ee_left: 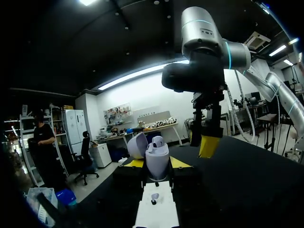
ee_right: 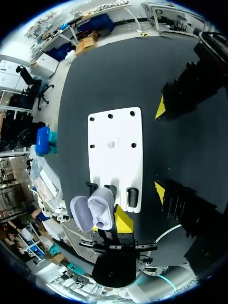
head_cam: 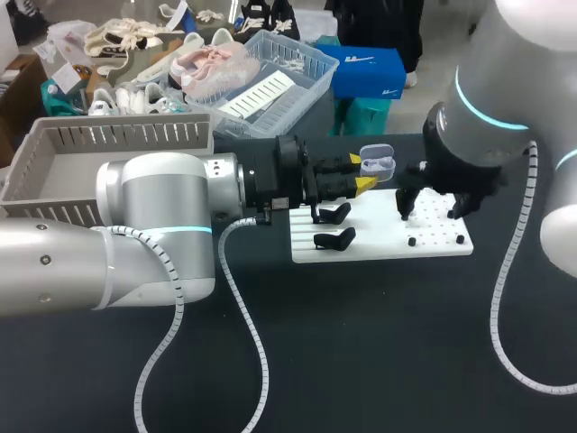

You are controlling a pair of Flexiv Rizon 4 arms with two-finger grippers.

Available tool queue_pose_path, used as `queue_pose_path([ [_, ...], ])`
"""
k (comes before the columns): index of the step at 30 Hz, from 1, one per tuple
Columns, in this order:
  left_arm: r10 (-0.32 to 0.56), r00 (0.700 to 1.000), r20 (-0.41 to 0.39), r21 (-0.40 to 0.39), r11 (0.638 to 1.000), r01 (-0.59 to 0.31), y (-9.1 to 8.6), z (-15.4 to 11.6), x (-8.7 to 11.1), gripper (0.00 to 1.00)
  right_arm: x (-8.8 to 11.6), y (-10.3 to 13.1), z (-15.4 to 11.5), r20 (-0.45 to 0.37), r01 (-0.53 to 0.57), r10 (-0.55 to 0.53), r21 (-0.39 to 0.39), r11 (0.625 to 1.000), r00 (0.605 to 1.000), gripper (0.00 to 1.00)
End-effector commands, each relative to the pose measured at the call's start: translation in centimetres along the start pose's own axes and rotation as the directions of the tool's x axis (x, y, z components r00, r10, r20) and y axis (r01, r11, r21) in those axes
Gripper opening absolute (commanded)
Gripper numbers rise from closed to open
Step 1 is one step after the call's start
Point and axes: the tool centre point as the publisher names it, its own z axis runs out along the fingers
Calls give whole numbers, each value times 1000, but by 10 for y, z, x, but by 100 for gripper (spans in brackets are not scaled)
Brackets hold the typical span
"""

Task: Pick up each earbud case from the left stands, insert the matching earbuds, close the lid, and place the case in the box.

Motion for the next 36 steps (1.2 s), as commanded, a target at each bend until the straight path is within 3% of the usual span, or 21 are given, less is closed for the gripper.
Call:
queue_pose_path([
  [1,2,1000,2,-4,1000,-2,0,1,0,0,-8,-8,24,0,-4,4,-37,999,1000,75],
  [14,2,1000,2,-4,1000,-2,0,1,0,0,-27,-20,71,-46,-28,23,-101,994,999,66],
  [24,2,1000,2,-4,1000,-2,0,1,0,0,-42,-21,96,-79,-87,75,-159,983,994,49],
  [36,2,1000,2,-4,1000,-2,0,1,0,0,-55,-17,109,-116,-173,158,-140,975,981,49],
])
